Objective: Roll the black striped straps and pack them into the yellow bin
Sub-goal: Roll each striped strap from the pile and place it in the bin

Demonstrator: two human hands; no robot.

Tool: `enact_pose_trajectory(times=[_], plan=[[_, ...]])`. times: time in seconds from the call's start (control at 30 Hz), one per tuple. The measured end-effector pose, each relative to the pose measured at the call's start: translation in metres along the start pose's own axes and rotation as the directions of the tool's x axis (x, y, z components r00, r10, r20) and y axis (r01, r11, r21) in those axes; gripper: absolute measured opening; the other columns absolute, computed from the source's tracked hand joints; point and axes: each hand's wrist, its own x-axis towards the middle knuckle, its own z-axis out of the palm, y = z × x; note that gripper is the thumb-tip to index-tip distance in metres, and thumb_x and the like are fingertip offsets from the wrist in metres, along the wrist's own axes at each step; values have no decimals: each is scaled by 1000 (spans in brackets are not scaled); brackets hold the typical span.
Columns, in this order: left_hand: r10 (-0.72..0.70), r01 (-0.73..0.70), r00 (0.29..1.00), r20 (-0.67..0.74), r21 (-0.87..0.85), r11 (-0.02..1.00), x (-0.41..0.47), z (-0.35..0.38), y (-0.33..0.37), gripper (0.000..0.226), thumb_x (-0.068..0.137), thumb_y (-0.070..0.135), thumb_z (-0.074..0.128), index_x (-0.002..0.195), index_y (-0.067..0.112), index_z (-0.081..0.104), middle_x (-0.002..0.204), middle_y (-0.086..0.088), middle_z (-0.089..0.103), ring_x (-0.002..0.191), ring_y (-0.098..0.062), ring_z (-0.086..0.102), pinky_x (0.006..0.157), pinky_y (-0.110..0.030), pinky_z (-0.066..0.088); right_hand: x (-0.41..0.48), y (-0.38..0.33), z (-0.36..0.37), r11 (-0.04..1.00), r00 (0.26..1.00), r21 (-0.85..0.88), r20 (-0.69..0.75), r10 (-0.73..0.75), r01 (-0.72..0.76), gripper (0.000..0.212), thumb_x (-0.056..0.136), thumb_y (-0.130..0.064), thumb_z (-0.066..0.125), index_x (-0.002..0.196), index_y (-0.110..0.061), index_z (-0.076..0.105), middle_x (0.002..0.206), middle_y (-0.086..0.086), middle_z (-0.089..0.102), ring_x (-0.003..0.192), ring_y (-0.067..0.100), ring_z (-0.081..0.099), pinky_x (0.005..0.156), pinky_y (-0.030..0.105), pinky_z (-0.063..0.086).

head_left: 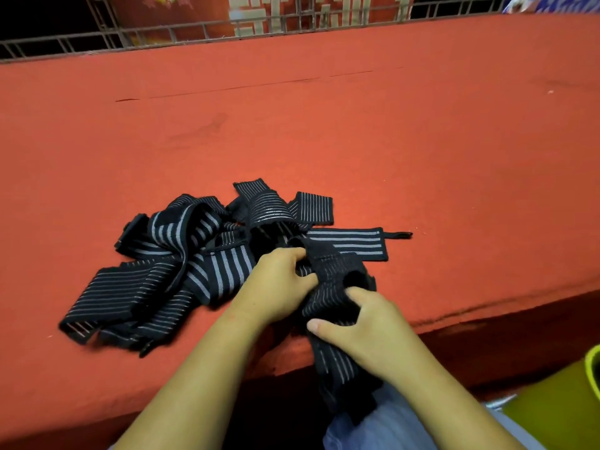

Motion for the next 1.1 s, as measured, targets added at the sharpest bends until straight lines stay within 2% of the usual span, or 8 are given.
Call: enact_pose_trajectory(times=[0.2, 0.33, 0.47, 0.57, 0.77, 0.9, 1.0, 1.1], plan=[[-198, 177, 979, -46, -290, 941, -15, -8, 19, 7, 84, 22, 68, 81, 19, 74, 74, 6, 75, 73, -14, 70, 78, -40, 60, 2, -13, 18, 999, 991, 40, -132, 21, -16, 40, 63, -51, 92, 92, -29, 76, 84, -19, 76, 82, -9, 68, 72, 12, 52], [-221, 192, 975, -35, -377, 906, -26, -8, 21, 9, 82, 24, 66, 83, 19, 74, 78, 4, 77, 80, -17, 74, 81, -44, 60, 2, -13, 19, 909, 996, 407, 71, 62, -85, 14, 81, -22, 87, 93, -19, 80, 90, -5, 81, 88, 9, 77, 76, 32, 59], [-164, 135, 986, -31, -424, 896, -40, -8, 18, 16, 91, 17, 64, 100, 24, 76, 94, 17, 77, 89, 3, 70, 84, -19, 54, -4, -14, 19, 754, 967, 610, 101, 234, -246, 14, 91, -22, 76, 101, -13, 79, 94, 4, 82, 90, 20, 79, 79, 34, 59], [-109, 66, 992, -65, -473, 879, -48, -6, 18, 23, 94, 11, 62, 108, 22, 76, 101, 20, 77, 95, 9, 68, 82, -7, 48, -2, -18, 17, 807, 959, 526, 69, 275, -269, 5, 92, -18, 75, 92, -15, 80, 87, 1, 82, 82, 17, 78, 78, 36, 59], [-44, 10, 997, -57, -497, 868, -56, -7, 14, 23, 96, 6, 61, 106, 20, 76, 102, 18, 78, 97, 5, 69, 82, -8, 48, -2, -21, 14, 899, 973, 373, 55, 226, -229, 16, 86, -15, 72, 73, -8, 69, 68, 0, 72, 65, 15, 65, 65, 34, 49], [-211, 125, 964, -165, -420, 899, -52, -18, -8, 14, 94, 9, 64, 87, 17, 75, 81, 13, 76, 78, -1, 66, 70, -13, 48, -6, -16, 3, 879, 961, 404, -1, 276, -252, 21, 74, -27, 71, 59, -19, 59, 60, 1, 56, 60, 16, 52, 64, 36, 41], [-361, 254, 890, -279, -353, 900, -47, -30, -35, 10, 92, 17, 64, 93, 14, 74, 87, 5, 76, 89, -16, 69, 83, -28, 51, -16, -9, 0, 748, 938, 607, -10, 346, -269, 8, 68, -23, 68, 64, -17, 70, 67, 8, 67, 66, 23, 62, 68, 39, 49], [-417, 346, 875, -246, -285, 894, -51, -39, -47, 22, 93, 32, 62, 110, 21, 71, 105, 9, 74, 103, -15, 67, 94, -35, 51, -32, -2, -13, 461, 937, 846, 118, 328, -268, 12, 69, -14, 78, 78, -6, 77, 82, 21, 75, 66, 31, 71, 61, 37, 60]])
